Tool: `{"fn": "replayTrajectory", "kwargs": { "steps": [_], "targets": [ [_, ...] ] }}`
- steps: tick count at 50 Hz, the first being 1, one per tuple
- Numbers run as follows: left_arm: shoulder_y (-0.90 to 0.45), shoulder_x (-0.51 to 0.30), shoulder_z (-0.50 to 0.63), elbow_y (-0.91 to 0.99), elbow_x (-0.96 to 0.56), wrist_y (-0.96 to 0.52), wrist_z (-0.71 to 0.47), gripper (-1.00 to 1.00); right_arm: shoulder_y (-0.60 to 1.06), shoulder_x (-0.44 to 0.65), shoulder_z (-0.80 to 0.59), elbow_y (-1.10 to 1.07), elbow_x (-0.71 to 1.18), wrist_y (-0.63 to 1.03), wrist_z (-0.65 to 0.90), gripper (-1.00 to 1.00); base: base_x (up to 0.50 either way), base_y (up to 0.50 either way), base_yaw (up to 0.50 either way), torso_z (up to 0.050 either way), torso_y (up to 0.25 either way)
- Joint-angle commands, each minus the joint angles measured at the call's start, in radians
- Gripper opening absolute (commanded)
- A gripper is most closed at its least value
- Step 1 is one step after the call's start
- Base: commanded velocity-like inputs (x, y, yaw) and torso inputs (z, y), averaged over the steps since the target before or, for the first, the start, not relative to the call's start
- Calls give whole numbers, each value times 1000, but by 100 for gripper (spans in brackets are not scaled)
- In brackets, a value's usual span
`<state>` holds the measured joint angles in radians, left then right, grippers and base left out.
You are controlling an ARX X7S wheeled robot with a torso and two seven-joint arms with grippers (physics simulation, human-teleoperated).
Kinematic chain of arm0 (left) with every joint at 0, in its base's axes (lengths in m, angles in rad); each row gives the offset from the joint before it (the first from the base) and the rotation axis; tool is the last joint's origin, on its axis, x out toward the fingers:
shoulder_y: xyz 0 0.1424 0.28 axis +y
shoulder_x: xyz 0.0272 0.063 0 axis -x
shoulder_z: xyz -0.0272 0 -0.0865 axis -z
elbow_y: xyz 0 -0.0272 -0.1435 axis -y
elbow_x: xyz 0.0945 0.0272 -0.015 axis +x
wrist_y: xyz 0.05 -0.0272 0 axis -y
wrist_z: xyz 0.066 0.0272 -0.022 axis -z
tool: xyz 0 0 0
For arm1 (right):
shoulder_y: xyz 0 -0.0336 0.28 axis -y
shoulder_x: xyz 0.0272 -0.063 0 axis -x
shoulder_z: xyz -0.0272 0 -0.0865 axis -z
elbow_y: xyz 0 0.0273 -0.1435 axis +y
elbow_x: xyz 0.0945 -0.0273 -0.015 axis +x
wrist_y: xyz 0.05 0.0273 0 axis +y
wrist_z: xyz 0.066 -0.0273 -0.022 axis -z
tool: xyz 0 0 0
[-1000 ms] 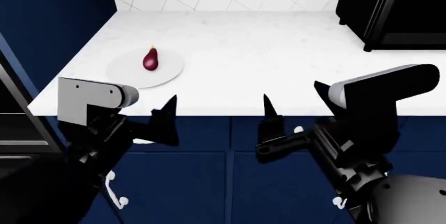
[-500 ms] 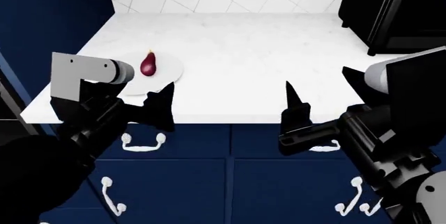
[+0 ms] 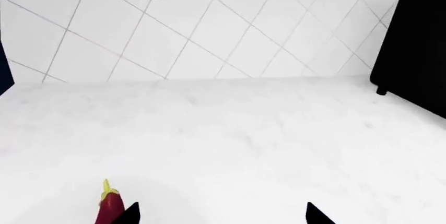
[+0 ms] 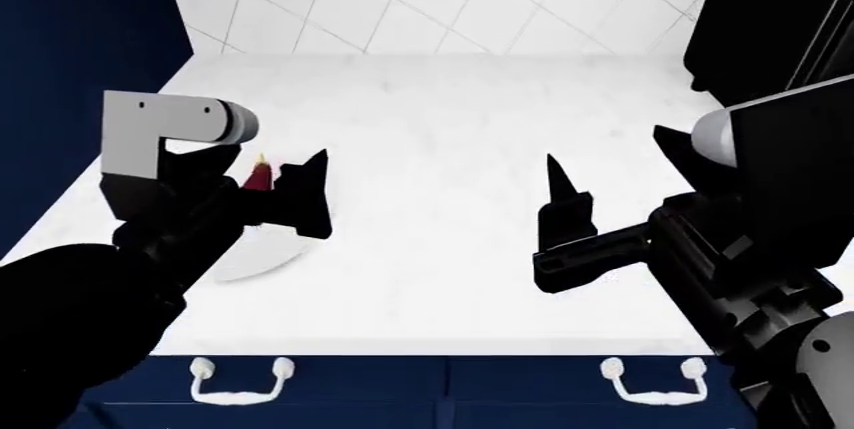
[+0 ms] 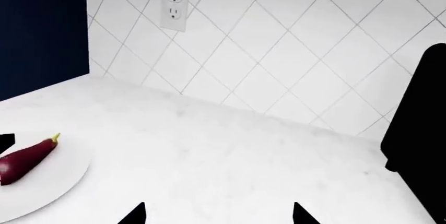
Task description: Place the eggplant on the top rack of the oven.
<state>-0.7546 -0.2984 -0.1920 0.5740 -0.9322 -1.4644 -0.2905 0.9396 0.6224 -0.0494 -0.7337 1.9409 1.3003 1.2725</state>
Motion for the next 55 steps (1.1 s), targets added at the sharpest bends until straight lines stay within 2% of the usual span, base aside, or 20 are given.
{"fn": "replayTrajectory", "kwargs": {
  "steps": [1, 5, 12, 23, 25, 28, 33, 35, 36, 37, 42, 44, 55],
  "targets": [
    [-13, 3, 2, -26, -22, -13, -29, 100, -18, 3, -2, 2, -15, -10, -11, 100, 500, 12, 0, 0, 15],
    [-7, -1, 1, -22, -25, -7, -42, 100, -25, 12, -9, 5, -6, -15, -7, 100, 500, 8, 0, 0, 0],
    [-2, -8, 18, -32, -16, 0, -65, 100, -26, 15, -15, -7, -15, -9, -22, 100, 0, 0, 0, 0, 0],
    [3, -9, 54, -73, 63, 17, -162, 100, -71, -7, 33, -1, -115, 24, -160, 100, 0, 0, 0, 0, 0],
    [-9, 24, 0, -93, 56, 4, -199, 100, -74, -10, 37, -2, -125, 24, -173, 100, 0, 0, 0, 0, 0],
    [-9, 9, 38, -104, 72, 13, -198, 100, -80, -10, 37, 2, -134, 23, -178, 100, 0, 0, 0, 0, 0],
    [12, 21, 35, -131, 95, 7, -246, 100, -96, -21, 51, -2, -174, 26, -228, 100, 0, 0, 0, 0, 0],
    [15, 21, 29, -126, 83, -11, -251, 100, -92, -22, 50, -3, -180, 27, -240, 100, 0, 0, 0, 0, 0],
    [6, 44, -15, -137, 51, -67, -270, 100, -91, -23, 50, -5, -187, 29, -249, 100, 0, 0, 0, 0, 0],
    [16, 28, 13, -126, 67, -36, -268, 100, -95, -25, 55, -8, -193, 27, -257, 100, 0, 0, 0, 0, 0],
    [20, 42, -20, -120, 27, -86, -302, 100, -107, -20, 63, -18, -194, 18, -262, 100, 0, 0, 0, 0, 0],
    [36, 30, 12, -129, 70, -35, -321, 100, -116, -19, 72, -25, -206, 17, -277, 100, 0, 0, 0, 0, 0],
    [44, 34, 28, -179, 71, -33, -353, 100, -157, -2, 106, -41, -229, -2, -299, 100, 0, 0, 0, 0, 0]
  ]
}}
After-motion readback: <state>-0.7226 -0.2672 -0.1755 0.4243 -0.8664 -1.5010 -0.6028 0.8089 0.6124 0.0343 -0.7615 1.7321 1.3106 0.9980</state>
